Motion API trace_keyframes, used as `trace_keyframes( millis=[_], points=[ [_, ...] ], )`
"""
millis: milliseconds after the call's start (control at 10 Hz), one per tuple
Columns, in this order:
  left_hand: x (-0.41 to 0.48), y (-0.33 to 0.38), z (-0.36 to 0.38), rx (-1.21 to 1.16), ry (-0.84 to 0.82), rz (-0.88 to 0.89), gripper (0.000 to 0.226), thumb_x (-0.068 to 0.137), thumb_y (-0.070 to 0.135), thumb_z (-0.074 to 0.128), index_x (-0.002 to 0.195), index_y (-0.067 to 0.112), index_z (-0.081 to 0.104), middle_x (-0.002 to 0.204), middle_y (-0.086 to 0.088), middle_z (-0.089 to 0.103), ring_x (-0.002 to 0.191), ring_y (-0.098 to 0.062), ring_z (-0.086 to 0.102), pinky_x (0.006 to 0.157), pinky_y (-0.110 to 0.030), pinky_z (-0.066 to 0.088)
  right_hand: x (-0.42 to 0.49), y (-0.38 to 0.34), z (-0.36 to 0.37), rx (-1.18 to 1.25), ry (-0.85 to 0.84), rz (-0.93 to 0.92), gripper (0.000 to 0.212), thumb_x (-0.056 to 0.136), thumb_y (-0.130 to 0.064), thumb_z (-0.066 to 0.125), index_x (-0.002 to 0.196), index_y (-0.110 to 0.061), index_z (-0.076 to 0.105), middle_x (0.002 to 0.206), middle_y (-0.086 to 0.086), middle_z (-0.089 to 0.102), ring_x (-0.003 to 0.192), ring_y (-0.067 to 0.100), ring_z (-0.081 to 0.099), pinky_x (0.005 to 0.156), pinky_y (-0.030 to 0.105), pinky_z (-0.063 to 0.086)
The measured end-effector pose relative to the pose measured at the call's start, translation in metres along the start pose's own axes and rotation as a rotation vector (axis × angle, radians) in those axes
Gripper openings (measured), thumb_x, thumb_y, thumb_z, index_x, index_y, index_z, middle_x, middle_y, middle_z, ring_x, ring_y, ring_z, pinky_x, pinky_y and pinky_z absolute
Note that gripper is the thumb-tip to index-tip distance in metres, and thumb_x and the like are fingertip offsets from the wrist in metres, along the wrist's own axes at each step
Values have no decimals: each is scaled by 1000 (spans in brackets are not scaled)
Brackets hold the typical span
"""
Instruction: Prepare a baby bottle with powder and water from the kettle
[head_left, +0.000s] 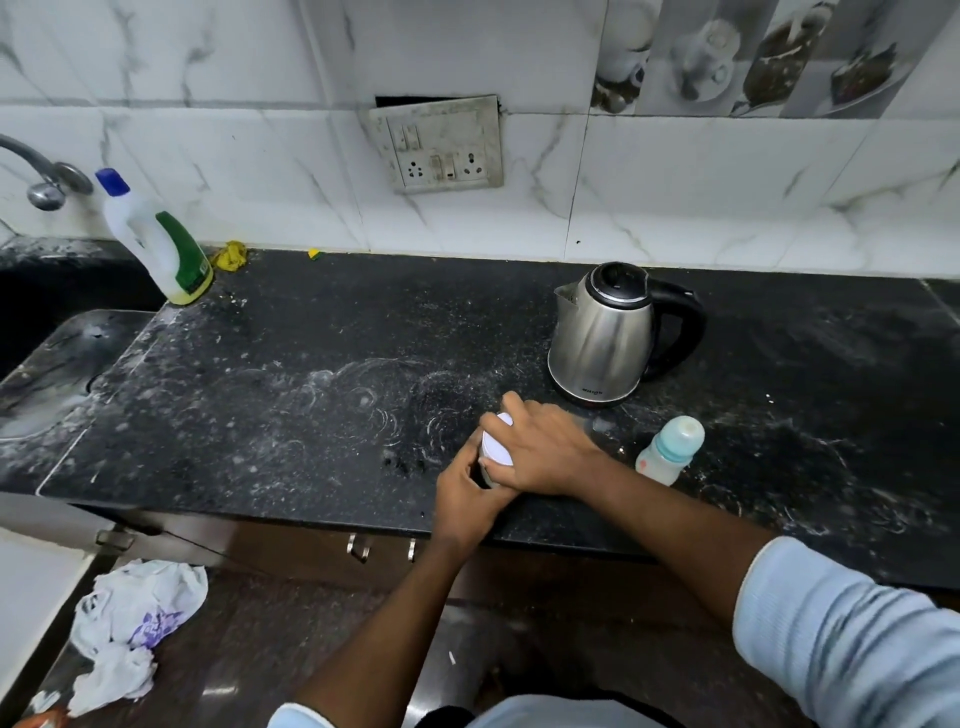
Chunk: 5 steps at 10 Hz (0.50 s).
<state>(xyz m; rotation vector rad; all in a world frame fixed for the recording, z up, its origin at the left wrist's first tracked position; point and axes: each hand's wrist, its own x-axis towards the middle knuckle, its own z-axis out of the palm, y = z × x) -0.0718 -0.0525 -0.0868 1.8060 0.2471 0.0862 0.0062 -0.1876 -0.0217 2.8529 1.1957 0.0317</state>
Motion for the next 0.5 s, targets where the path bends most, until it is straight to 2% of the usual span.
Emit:
trace_keyframes(
  millis=[100, 200, 300, 400, 500],
  points=[
    [1, 1, 1, -31, -17, -7, 77, 67, 27, 84, 140, 25, 62, 125, 7, 76, 118, -12, 71, 103, -49, 57, -7, 1, -4, 61, -53, 43, 73, 86, -74, 43, 141, -26, 47, 128, 13, 52, 99, 36, 62, 81, 46, 50],
    [-1, 5, 2, -48, -46, -19, 80, 70, 24, 90, 143, 32, 57, 130, 7, 73, 122, -15, 69, 106, -45, 56, -22, 2, -7, 110, -75, 77, 86, 87, -82, 31, 159, -36, 26, 153, 12, 39, 119, 35, 53, 97, 50, 44],
    [-1, 3, -1, 47, -92, 25, 110, 66, 41, 94, 159, 35, 36, 161, 9, 49, 147, -13, 48, 120, -41, 43, -38, 8, -9, 131, -28, 88, 82, 92, -78, 29, 162, -38, 16, 164, 12, 30, 129, 36, 46, 102, 54, 39],
    [-3, 24, -4, 306, -66, 111, 131, 65, 70, 82, 167, 29, 12, 177, 7, 5, 162, -10, 6, 132, -43, 16, -53, 23, -22, 134, 52, 143, 78, 96, -75, 30, 163, -35, 20, 167, 12, 27, 144, 39, 36, 113, 59, 32],
    [-3, 59, -2, 488, -14, 350, 112, 84, 81, 57, 168, 30, 3, 175, 8, -18, 162, -16, -16, 130, -45, 4, -61, 40, -46, 100, 173, 217, 75, 99, -70, 30, 162, -31, 26, 169, 10, 25, 154, 38, 24, 122, 61, 20]
  ],
)
